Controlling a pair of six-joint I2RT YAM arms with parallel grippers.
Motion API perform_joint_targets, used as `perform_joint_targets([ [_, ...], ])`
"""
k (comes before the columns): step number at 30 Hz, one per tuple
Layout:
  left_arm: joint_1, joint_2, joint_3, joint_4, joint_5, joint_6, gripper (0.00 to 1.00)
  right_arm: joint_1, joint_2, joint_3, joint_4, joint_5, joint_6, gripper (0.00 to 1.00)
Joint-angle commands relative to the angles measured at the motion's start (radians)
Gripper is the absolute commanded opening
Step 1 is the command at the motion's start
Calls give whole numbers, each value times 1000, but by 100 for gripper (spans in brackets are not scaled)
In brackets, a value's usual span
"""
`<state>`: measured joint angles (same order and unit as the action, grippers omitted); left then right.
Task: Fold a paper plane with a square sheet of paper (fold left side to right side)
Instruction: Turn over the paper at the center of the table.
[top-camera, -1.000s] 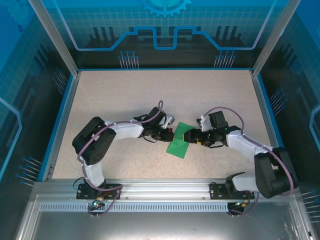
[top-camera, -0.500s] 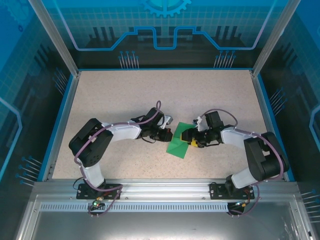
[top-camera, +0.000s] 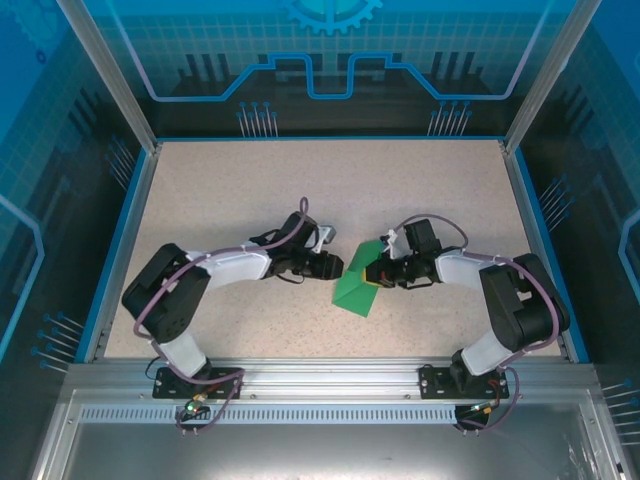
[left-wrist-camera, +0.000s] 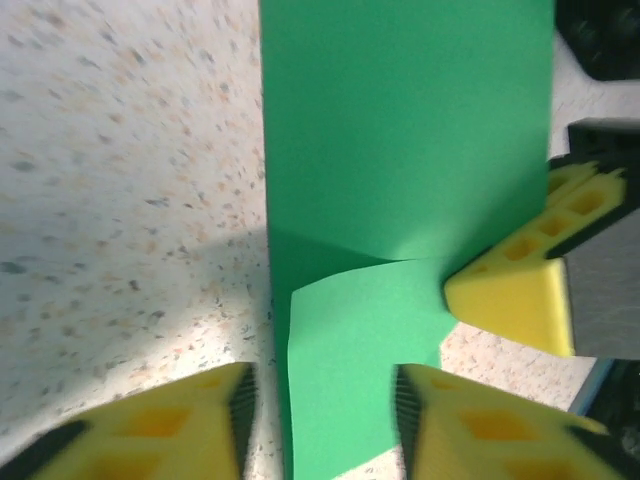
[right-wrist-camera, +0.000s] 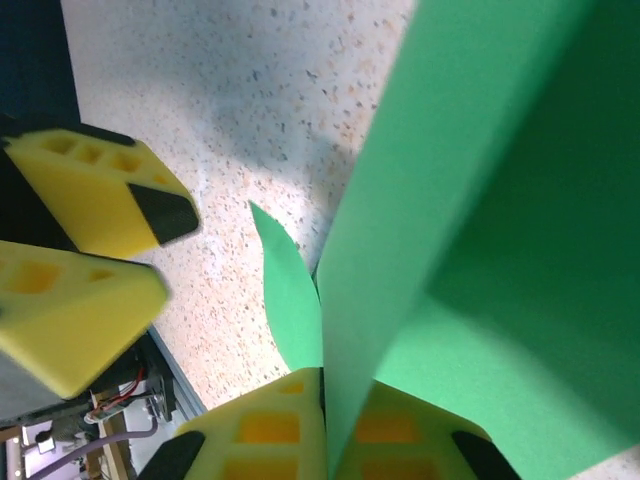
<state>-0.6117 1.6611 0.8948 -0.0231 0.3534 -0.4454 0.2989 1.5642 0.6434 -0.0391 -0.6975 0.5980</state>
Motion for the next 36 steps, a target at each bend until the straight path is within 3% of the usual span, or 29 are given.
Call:
perform_joint_targets([
  [1, 52, -141, -60, 37, -1, -60, 57, -60, -62, -4, 112, -86, -36, 3],
  [6, 134, -369, -159, 103, 43, -148, 81, -142, -190, 14, 182, -212, -54, 4],
  [10, 181, -522, -191, 174, 155, -204, 91, -168, -300, 81, 185, -304, -59, 4],
  [18, 175, -633, -163, 378, 338, -276, 96, -115, -394, 297, 96, -431, -97, 5],
  [25, 106, -607, -106, 433, 368, -266, 95, 10, -383, 409, 33, -429, -122, 5],
  [28, 90, -604, -94, 444, 366, -261, 90, 52, -373, 428, 29, -428, -124, 6],
  [31, 80, -605, -89, 467, 364, -271, 79, 83, -365, 442, 18, -425, -128, 6],
  [36, 71, -616, -88, 465, 348, -265, 38, 91, -371, 439, 12, -422, -125, 8],
])
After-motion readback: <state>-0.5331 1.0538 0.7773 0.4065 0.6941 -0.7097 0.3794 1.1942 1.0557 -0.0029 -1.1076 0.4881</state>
